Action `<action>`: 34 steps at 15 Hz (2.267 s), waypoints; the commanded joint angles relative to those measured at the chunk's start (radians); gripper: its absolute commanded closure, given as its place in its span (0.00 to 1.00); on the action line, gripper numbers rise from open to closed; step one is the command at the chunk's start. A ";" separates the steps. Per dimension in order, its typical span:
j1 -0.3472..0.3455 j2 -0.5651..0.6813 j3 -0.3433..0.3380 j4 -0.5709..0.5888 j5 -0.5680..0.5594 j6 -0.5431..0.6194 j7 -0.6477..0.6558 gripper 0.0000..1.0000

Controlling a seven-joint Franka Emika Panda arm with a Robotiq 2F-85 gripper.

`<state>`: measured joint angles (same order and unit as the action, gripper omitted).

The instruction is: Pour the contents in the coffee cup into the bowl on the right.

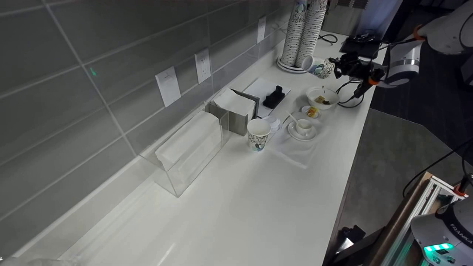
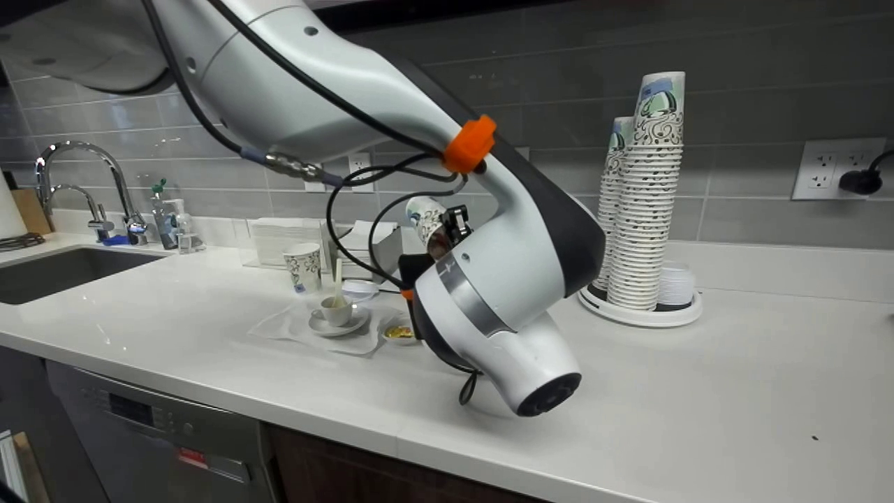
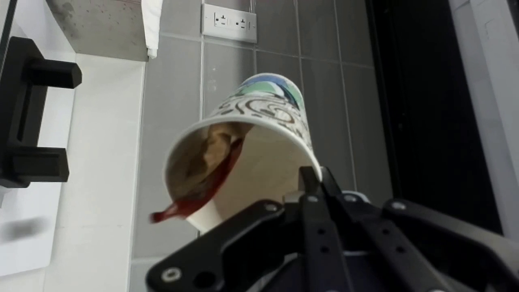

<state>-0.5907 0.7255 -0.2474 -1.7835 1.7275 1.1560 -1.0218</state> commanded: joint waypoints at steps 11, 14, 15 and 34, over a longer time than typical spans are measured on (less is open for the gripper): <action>0.028 0.000 -0.018 -0.017 0.028 -0.022 0.032 0.99; 0.018 -0.005 -0.011 -0.017 0.041 -0.046 0.047 0.99; 0.035 -0.007 -0.032 -0.010 0.013 -0.023 0.041 0.99; 0.124 -0.173 -0.143 0.241 -0.482 0.236 0.199 0.99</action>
<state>-0.4701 0.5299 -0.3951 -1.6196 1.3549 1.3305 -0.8328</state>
